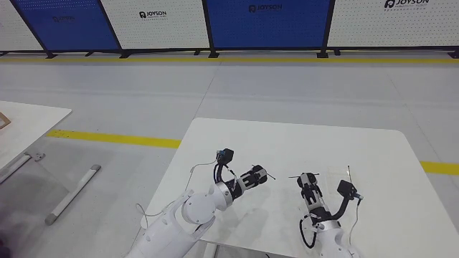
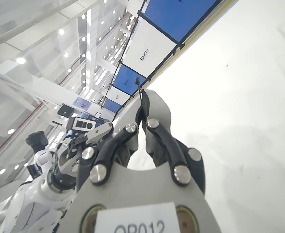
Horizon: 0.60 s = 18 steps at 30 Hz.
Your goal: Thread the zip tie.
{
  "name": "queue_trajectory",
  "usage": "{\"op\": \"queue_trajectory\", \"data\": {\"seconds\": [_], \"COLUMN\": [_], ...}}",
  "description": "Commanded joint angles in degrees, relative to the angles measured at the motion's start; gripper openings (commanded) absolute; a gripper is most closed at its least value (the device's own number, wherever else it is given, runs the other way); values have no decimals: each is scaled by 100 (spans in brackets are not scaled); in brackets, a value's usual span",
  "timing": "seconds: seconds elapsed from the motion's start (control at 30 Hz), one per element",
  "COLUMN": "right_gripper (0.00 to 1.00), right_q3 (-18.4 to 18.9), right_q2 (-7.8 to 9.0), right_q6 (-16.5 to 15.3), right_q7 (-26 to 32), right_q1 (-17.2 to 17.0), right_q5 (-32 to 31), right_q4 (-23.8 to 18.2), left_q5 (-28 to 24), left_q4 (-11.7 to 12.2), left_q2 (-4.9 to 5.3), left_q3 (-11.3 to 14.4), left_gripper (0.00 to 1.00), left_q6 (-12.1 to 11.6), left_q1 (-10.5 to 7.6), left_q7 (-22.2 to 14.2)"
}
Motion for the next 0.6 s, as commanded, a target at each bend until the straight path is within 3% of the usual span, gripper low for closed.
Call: {"op": "queue_trajectory", "data": {"seconds": [0.0, 0.57], "right_gripper": [0, 0], "right_q3": [-9, -105], "right_q2": [-6, -55], "right_q6": [17, -17], "right_q7": [7, -80], "right_q1": [13, 23], "right_q5": [5, -113], "right_q4": [9, 22], "left_q5": [0, 0], "left_q4": [0, 0], "left_q2": [0, 0], "left_q3": [0, 0], "left_gripper": [0, 0], "left_q6": [0, 0], "left_q1": [0, 0], "left_q7": [0, 0]}}
